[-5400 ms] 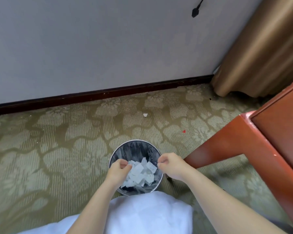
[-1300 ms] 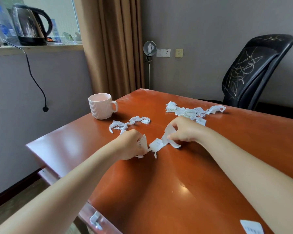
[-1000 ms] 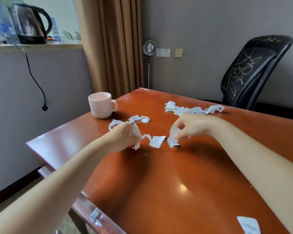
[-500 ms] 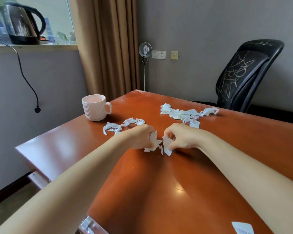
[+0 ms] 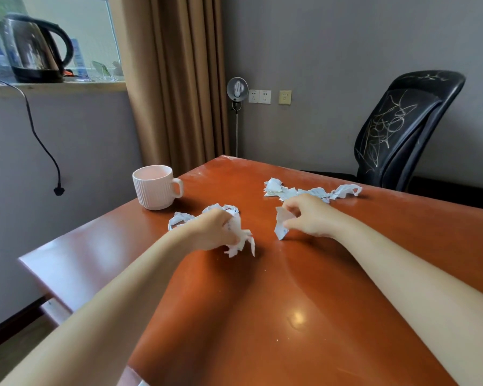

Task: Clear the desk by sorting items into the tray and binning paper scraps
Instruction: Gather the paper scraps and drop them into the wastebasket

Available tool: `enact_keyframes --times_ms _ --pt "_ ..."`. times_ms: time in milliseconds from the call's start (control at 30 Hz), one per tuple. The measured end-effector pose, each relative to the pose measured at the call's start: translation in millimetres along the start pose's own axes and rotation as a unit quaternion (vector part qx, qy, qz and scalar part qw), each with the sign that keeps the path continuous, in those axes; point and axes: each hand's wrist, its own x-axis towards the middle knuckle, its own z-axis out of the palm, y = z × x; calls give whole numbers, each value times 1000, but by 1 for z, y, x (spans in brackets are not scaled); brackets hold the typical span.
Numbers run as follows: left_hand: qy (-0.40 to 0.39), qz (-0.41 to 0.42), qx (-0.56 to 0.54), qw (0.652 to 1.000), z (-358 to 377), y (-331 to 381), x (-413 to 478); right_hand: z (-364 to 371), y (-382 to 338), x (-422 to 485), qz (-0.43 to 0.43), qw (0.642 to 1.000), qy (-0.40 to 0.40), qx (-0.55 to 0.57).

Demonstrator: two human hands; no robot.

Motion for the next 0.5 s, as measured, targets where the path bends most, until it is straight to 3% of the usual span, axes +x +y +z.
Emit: enact_keyframes --times_ms 100,233,500 --pt "99 -33 -117 988 -15 -28 -2 -7 10 13 33 999 36 21" --pt "183 -110 -209 954 -30 -61 -3 -9 27 32 78 997 21 1" --pt "114 -154 -62 980 -24 -77 14 -11 41 64 64 990 67 -104"
